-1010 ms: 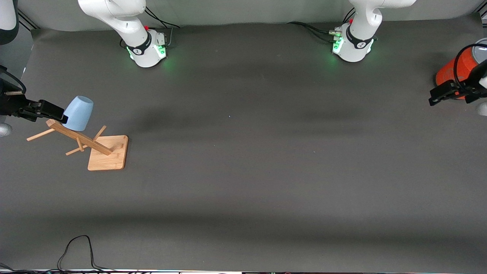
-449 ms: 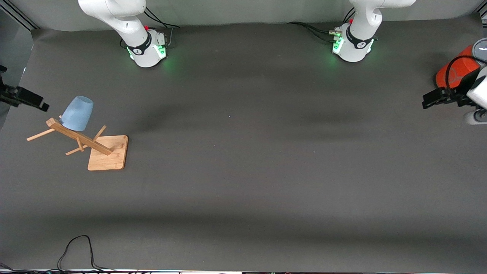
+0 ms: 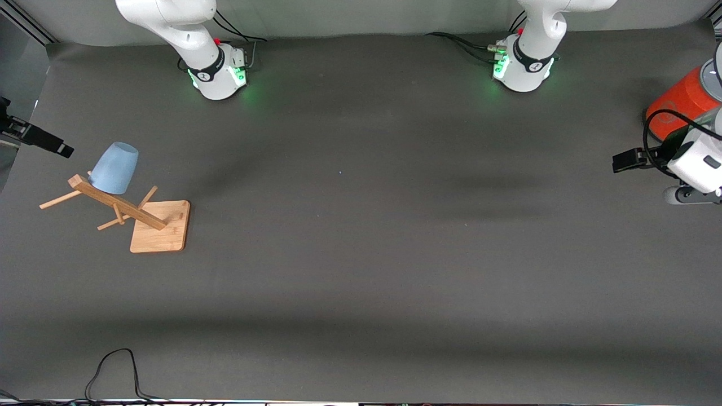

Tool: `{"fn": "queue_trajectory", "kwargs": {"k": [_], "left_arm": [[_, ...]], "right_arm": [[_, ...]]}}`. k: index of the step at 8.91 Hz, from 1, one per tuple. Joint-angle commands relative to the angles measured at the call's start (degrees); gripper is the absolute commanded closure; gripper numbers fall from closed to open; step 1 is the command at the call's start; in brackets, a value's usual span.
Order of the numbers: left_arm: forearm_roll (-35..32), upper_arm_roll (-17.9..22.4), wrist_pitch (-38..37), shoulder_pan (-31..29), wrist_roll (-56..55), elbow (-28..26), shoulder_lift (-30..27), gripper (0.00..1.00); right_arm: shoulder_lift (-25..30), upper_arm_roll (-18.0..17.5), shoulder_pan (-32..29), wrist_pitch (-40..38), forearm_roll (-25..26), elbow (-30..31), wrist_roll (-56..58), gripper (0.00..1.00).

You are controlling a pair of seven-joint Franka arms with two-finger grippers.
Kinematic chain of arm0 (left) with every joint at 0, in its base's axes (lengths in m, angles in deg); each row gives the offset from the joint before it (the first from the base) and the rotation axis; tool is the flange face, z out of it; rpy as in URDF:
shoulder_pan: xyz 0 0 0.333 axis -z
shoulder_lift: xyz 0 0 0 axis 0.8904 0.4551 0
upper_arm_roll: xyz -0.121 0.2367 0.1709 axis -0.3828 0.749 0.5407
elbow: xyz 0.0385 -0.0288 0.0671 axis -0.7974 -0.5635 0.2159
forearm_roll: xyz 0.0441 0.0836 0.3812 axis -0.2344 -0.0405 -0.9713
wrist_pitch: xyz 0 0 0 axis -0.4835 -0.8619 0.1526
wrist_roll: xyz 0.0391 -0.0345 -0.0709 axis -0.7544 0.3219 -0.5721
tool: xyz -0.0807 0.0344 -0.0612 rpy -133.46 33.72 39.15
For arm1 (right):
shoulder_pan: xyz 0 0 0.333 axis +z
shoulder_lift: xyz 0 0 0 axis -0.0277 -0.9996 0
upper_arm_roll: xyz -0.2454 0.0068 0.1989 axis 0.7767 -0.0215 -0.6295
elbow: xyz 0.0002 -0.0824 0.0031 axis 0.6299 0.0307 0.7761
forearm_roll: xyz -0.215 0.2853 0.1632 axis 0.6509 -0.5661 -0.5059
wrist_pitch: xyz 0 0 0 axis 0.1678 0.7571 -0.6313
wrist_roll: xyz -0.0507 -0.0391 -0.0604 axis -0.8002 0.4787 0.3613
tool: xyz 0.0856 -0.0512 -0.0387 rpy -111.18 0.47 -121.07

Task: Rotate and upright cup with both arms
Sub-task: 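Reach the right gripper toward the light blue cup on the mug tree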

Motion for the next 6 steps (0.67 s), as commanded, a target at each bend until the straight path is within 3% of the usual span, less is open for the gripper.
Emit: {"fn": "queue_trajectory", "kwargs": {"k": [1,4,6], "left_arm": [[-0.5,0.3,-0.7,0.2,0.6,1.9,2.3,0.0],[-2.5,0.3,0.0,0.0,0.5,2.0,5.9,0.0],[-2.2,0.2,1.2,0.6,0.5,5.9,11.3,0.0]], "right_arm": [[3.6,0.1,0.9,1.5,0.1,6.0,-12.9,0.0],[8.9,0.3,0.9,15.5,0.0,22.6,-13.1,0.0],[8.4,1.3,0.8,21.9,0.0,27.9,-13.0,0.0]]}}
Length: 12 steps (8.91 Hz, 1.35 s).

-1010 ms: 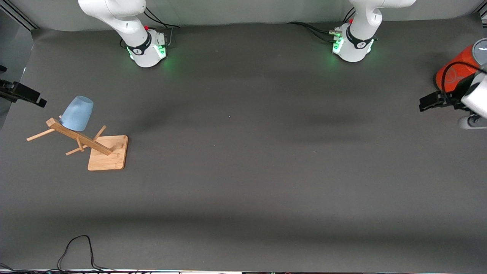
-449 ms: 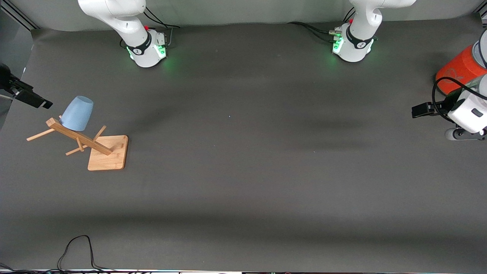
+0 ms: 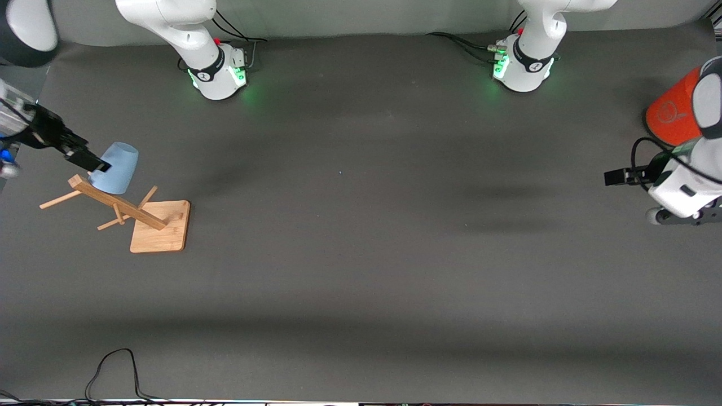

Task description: Rotate and upright cup with both arms

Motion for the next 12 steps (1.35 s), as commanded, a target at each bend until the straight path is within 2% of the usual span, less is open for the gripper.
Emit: {"fn": "queue_trajectory", "kwargs": {"k": [1,3,6,7,8,11,12], "left_arm": [[-0.1,0.2,-0.5,0.8,0.5,7.7,8.5,0.0],[-0.5,0.1,-0.1,1.9,0.0,10.3,13.3,0.0],[0.2,0.1,0.4,1.7,0.2,10.6,15.8,0.0],[0.2,0.1,0.4,1.7,0.1,10.6,15.9,0.0],[0.3,0.1,0.3,1.4,0.2,10.6,15.9,0.0],[1.9,0.2,0.4,0.7,0.5,10.5,15.9,0.0],[1.8,0.2,0.4,0.3,0.5,10.5,15.9,0.0]], "right_arm": [[1.5,1.3,0.5,4.8,0.0,5.0,-1.4,0.0],[-1.3,1.3,0.4,7.3,0.0,5.0,-1.0,0.0],[-2.9,1.4,0.4,8.8,-0.4,4.8,-1.0,0.0],[-2.9,1.4,0.4,8.8,-1.5,4.6,-0.9,0.3],[-2.9,1.4,0.4,8.8,-1.5,4.4,-0.7,0.41],[-2.5,1.2,0.5,7.6,-1.5,2.0,-0.8,0.42],[-2.1,0.8,0.6,3.7,-1.5,-0.2,-1.3,0.42]]}}
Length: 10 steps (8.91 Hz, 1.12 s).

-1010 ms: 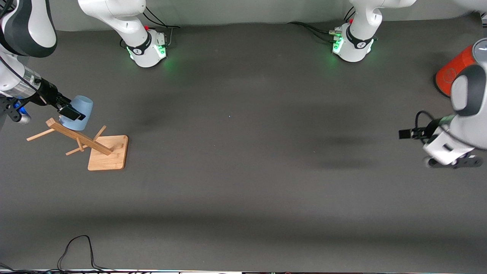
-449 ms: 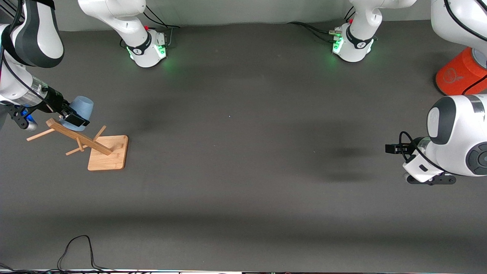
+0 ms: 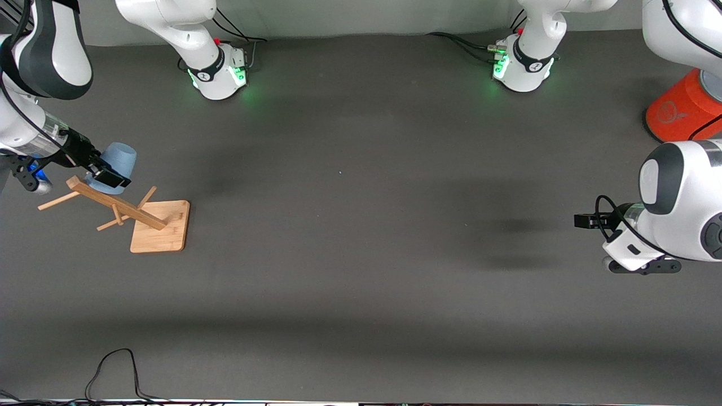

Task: Rotate and upright cup with both arms
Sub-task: 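Lift the blue cup off the mug tree branch with the right gripper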

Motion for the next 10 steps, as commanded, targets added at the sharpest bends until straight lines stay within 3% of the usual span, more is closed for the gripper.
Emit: {"fn": "queue_trajectory", "kwargs": {"k": [1,3,6,9,10], "left_arm": [[0.6,0.2,-0.1,-0.4,0.6,1.0,0.5,0.0],[0.5,0.2,1.0,-0.5,0.6,0.7,0.4,0.0],[0.6,0.2,1.0,-0.3,0.6,0.7,0.4,0.0],[0.6,0.2,1.2,-0.6,1.2,1.0,0.4,0.0],[0.5,0.2,1.2,-0.4,1.2,1.0,0.3,0.0]], "right_arm": [[1.1,-0.1,1.4,-7.5,-0.9,-5.6,-1.6,0.41],[3.3,-0.1,4.6,-11.3,-1.2,-6.6,-5.8,0.42],[6.5,0.0,12.7,-14.8,-5.4,-6.7,-19.9,0.41],[7.2,-0.1,25.1,-14.5,-5.7,-7.7,-39.1,0.42],[4.2,-0.1,32.5,-13.4,-5.7,-10.9,-49.9,0.42]]}}
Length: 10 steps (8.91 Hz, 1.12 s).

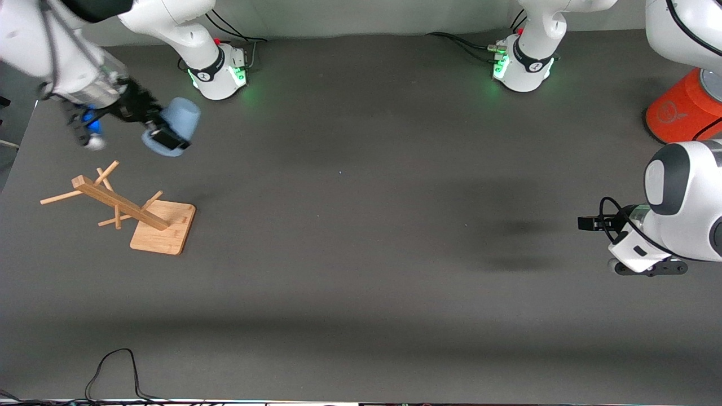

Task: Rotate and upright cup with both arms
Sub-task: 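Lift the blue cup off the mug tree branch with the right gripper, then carry the blue cup with the right gripper to the table's middle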

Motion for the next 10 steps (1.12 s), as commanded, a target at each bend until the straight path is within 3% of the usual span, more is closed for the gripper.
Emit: {"fn": "queue_trajectory", "kwargs": {"k": [1,3,7,10], "left_arm": [[0.6,0.2,-0.2,-0.3,1.1,1.0,0.3,0.0],[0.7,0.2,-0.7,-0.1,1.2,1.0,0.2,0.0],[0.8,0.1,-0.2,0.2,1.2,1.0,0.2,0.0],[0.8,0.1,-0.3,0.2,1.2,2.3,0.1,0.0]], "right_arm": [[-6.6,0.6,10.8,1.0,-0.1,-7.2,-16.1,0.42],[-18.8,0.6,19.0,3.1,0.4,-17.2,-30.3,0.42],[-45.3,0.7,28.4,4.4,0.8,-39.9,-53.5,0.42],[-57.7,0.7,32.1,8.0,4.5,-47.2,-65.0,0.42]]}}
